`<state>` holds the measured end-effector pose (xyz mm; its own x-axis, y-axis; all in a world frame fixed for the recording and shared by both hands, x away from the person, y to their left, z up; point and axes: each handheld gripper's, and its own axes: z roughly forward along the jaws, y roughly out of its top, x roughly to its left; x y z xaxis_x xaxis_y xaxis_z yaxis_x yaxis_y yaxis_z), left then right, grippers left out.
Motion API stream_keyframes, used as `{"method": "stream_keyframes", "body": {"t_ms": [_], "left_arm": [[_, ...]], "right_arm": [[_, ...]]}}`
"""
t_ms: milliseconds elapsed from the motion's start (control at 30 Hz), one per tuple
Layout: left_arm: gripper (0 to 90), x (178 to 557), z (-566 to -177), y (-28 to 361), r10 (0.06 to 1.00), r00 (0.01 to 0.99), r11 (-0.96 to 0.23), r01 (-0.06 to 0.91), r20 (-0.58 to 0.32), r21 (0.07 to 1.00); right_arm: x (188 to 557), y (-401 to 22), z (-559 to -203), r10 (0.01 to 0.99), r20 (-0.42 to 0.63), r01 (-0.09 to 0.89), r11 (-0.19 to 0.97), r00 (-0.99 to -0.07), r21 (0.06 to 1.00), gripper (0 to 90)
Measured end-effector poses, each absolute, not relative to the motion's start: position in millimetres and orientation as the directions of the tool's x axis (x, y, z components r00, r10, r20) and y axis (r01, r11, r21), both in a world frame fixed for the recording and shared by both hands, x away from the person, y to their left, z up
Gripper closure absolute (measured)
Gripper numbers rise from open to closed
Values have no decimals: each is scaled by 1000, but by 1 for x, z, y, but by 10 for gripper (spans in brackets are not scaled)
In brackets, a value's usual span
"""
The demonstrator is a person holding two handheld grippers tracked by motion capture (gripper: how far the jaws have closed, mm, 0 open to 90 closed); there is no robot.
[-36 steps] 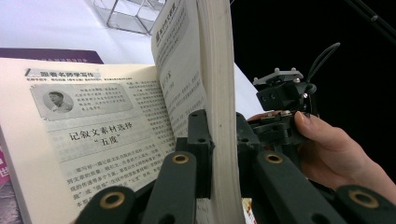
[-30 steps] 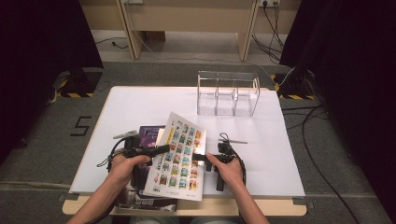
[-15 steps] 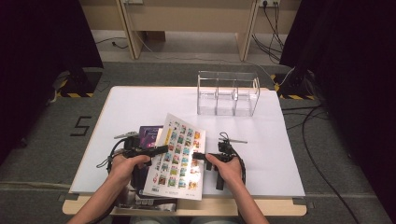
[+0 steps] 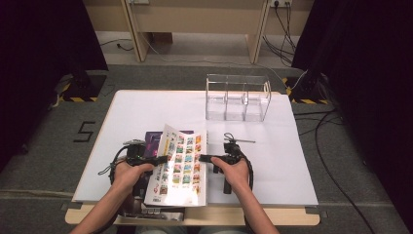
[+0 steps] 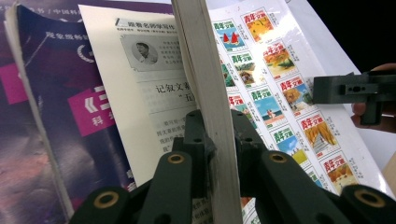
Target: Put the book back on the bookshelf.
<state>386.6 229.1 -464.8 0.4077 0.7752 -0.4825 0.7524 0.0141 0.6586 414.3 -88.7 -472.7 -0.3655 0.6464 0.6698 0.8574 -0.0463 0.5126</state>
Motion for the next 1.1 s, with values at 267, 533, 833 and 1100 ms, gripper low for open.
{"method": "stream_keyframes", "body": {"t_ms": [267,533,833,1100], "left_arm": [[794,388,-465,228,783,413,-11,757,-466,653],[794,389,-465,230,784,405,-9,764,-469,645],[715,386,-461,231,802,422,-34,739,-423,673],[454,377,-450,250,838,390,9,689,-382,724]], "right_arm": [[432,-76,-477,665,653,871,-8,-362,492,620],[446,-76,-476,648,681,894,2,-343,448,682],[439,-67,-463,697,630,882,7,-341,470,714],[426,-69,-437,698,612,837,-33,-372,546,740]]}}
